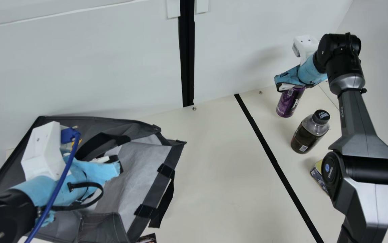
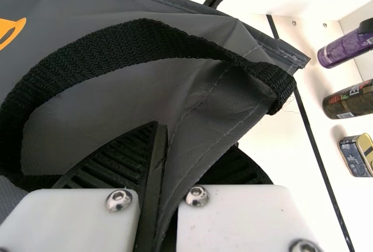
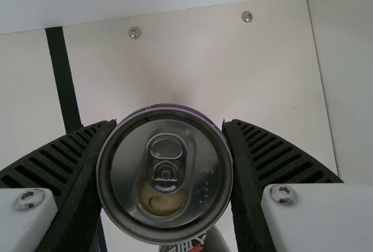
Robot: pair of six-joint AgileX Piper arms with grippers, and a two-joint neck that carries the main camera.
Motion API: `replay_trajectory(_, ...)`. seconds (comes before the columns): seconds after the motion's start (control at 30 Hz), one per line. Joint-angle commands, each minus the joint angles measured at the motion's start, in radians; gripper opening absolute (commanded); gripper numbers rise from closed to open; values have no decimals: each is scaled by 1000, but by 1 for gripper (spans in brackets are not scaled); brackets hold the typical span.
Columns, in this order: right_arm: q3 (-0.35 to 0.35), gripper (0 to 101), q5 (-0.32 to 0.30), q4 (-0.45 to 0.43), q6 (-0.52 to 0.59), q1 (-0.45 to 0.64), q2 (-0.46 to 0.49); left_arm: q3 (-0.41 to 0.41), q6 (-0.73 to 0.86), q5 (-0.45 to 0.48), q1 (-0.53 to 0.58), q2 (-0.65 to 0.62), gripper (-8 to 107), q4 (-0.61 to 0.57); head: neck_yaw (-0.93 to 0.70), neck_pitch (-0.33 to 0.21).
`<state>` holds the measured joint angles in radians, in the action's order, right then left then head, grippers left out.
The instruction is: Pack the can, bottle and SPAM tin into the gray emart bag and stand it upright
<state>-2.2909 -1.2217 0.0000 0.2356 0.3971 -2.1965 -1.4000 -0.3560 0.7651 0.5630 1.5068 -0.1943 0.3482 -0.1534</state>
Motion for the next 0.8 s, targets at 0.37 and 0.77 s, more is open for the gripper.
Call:
replay_trajectory(0.37, 90, 0, 2, 28, 31, -27, 109, 0, 0, 0, 0, 0, -8, 0, 1, -21)
replay_trajectory(0.77, 243, 0, 2, 62, 68, -58, 253, 0, 0, 0, 0, 0, -8, 0, 1, -21)
